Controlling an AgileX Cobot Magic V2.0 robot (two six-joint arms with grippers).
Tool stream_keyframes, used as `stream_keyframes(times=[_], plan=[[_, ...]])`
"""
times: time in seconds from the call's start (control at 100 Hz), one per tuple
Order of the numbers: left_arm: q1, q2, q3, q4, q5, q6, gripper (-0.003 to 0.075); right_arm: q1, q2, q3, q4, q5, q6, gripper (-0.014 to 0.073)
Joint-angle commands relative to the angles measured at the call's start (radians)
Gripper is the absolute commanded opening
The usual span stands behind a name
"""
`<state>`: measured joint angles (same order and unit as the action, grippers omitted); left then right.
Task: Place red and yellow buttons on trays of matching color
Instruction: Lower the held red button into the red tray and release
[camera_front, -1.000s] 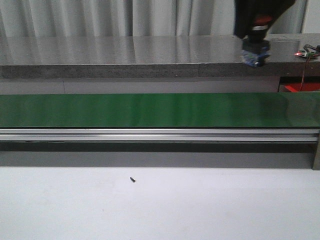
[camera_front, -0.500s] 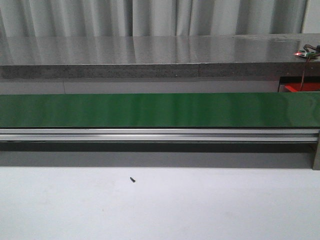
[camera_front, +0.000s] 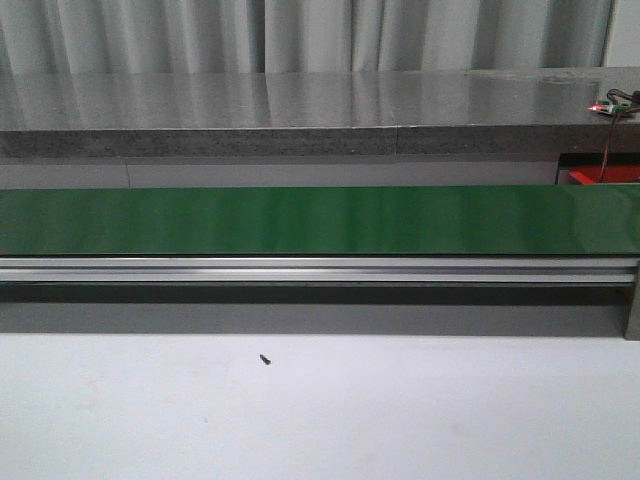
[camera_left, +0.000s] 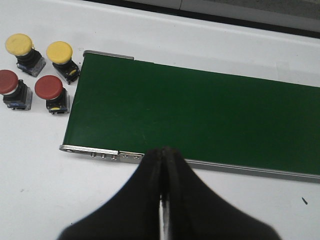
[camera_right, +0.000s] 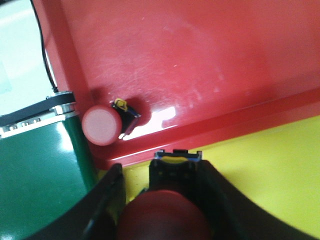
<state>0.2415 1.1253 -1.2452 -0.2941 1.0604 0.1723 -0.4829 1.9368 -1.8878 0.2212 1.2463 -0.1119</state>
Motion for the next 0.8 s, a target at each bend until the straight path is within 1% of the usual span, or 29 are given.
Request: stream_keyframes(times=[0.0, 0.23, 0.57, 0.79], plan=[[-0.005, -0.021, -0.024, -0.029, -0.055, 0.003, -0.0020, 0.001, -0.008, -0.027, 0.037, 0.009, 0.001, 0.0176], [-0.005, -0.021, -0.024, -0.029, -0.055, 0.003, -0.0020, 0.009, 0.081, -0.027, 0.053, -0.014, 0.000, 0.0176], [-0.005, -0.021, -0.024, -0.029, -0.055, 0.003, -0.0020, 0.013, 0.149, -0.027, 0.053, -0.158, -0.007, 0.0176], [-0.005, -0.021, -0.024, -0.029, -0.055, 0.003, -0.0020, 0.013, 0.161, -0.027, 0.053, -0.217, -0.007, 0.0176]])
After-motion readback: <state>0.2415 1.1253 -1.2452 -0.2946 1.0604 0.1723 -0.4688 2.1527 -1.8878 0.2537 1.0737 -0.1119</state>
